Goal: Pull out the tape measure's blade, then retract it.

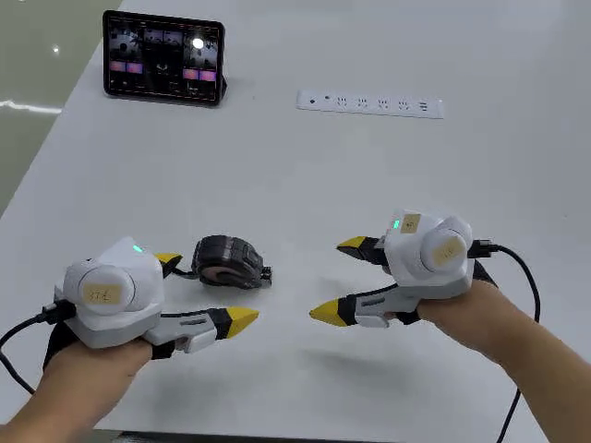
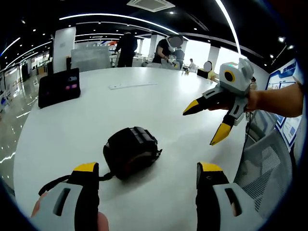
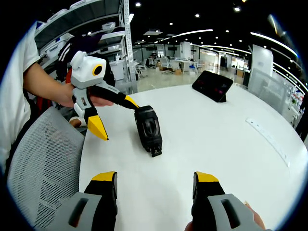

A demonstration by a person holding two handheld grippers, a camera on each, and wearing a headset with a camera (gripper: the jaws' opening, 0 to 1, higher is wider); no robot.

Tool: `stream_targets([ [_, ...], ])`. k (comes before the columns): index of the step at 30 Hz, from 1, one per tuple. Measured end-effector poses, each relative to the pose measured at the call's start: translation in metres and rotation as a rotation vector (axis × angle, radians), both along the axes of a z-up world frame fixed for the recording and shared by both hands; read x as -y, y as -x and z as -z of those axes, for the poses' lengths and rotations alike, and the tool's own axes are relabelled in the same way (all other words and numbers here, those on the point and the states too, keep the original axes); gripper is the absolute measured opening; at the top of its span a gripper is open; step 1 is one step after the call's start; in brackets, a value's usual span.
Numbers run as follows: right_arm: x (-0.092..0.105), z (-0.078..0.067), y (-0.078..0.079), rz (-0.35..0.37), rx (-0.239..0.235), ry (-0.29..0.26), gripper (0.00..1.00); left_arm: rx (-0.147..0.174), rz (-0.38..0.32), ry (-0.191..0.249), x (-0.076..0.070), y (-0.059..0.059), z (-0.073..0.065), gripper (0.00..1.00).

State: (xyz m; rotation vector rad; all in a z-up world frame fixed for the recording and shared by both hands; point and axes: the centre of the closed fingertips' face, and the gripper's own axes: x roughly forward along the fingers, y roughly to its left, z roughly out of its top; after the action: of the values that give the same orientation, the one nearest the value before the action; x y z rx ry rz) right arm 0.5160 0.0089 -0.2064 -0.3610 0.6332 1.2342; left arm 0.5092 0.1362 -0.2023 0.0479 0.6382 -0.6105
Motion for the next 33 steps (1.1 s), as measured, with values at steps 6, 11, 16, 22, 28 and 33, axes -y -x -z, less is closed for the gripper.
stream_targets([
  [6, 0.008, -0.001, 0.008, 0.023, 0.003, -0.012, 0.64, 0.008, 0.023, -0.009, -0.004, 0.006, -0.003, 0.82],
  [11, 0.017, 0.002, 0.013, 0.039, 0.001, -0.014, 0.68, 0.01, 0.049, -0.012, -0.004, 0.013, -0.005, 0.83],
  [16, 0.025, 0.004, 0.018, 0.058, -0.002, -0.014, 0.7, 0.01, 0.051, -0.005, -0.009, 0.017, -0.007, 0.84],
  [22, 0.033, 0.004, 0.022, 0.081, -0.004, -0.018, 0.73, 0.008, 0.069, -0.006, -0.011, 0.023, -0.007, 0.86],
  [28, 0.041, 0.004, 0.025, 0.11, -0.007, -0.028, 0.76, 0.013, 0.078, -0.007, -0.014, 0.028, -0.009, 0.87],
  [33, 0.047, 0.003, 0.028, 0.131, -0.005, -0.034, 0.78, 0.016, 0.077, -0.005, -0.018, 0.03, -0.009, 0.88],
])
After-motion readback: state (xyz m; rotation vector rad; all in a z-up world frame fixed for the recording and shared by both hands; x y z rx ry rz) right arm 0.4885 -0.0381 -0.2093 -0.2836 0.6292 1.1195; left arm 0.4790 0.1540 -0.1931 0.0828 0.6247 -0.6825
